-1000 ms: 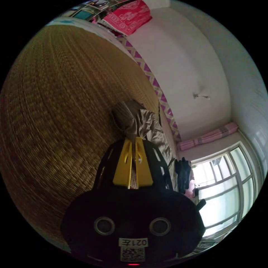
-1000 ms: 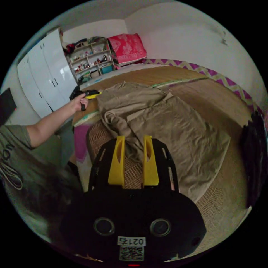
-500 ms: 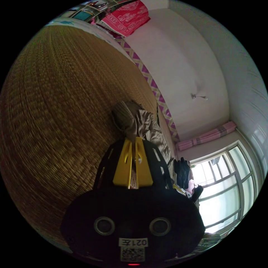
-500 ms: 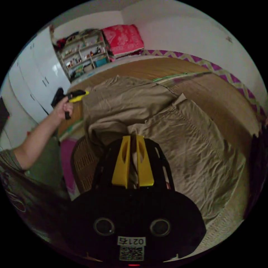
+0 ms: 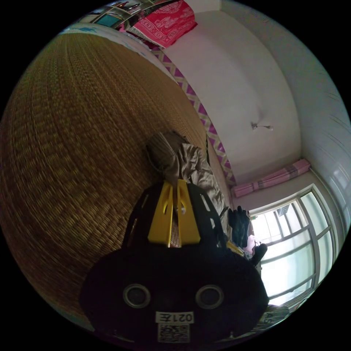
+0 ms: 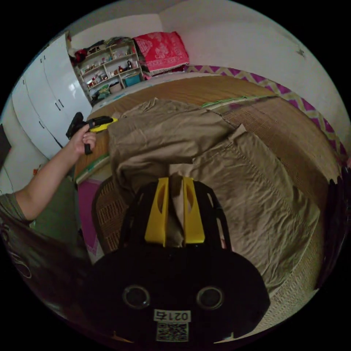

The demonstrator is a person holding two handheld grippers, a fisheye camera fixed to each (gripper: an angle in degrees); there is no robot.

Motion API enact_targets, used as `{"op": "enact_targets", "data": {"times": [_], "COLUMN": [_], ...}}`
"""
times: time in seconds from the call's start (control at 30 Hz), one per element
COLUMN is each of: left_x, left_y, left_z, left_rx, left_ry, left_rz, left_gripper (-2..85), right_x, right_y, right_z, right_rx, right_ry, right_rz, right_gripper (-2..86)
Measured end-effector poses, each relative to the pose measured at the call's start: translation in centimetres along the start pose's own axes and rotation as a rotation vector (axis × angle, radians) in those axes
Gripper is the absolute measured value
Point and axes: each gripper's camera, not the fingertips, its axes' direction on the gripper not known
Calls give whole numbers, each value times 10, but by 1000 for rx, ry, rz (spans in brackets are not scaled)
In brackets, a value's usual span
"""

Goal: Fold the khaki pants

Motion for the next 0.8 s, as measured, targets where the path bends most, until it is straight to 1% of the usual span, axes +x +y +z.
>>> {"op": "enact_targets", "data": {"times": [0.13, 0.2, 0.3, 0.43, 0.53, 0.6, 0.63, 0.7, 0.73, 0.8], "left_x": [0, 1, 2, 4, 6, 9, 9, 13, 14, 17], "left_y": [-2, -3, -3, -2, 1, 3, 4, 7, 8, 12], "left_z": [1, 2, 5, 9, 14, 19, 20, 26, 27, 34], "left_rx": [-1, -1, -2, -1, 0, 0, -1, -2, -2, -5], "left_ry": [-5, -5, -6, -10, -10, -10, -10, -14, -15, -19], "left_rz": [0, 0, -1, 1, 1, 2, 2, 4, 4, 4], "left_gripper": [-9, -9, -9, -9, -9, -9, -9, -9, -9, -9], "right_x": [-8, -2, 23, 41, 72, 113, 124, 168, 178, 213], "right_y": [6, 12, 19, 29, 52, 88, 101, 162, 180, 252], "right_z": [3, 0, -9, -25, -70, -128, -146, -215, -230, -280], "right_rx": [-15, -6, 27, 79, 221, 351, 387, 518, 545, 614], "right_ry": [69, 106, 14, -13, -118, -159, -154, -106, -88, -10], "right_rz": [-36, -6, 95, 140, 223, 326, 353, 472, 509, 645], "right_gripper": [57, 20, 6, 0, -3, -4, -4, -4, -4, -4]}}
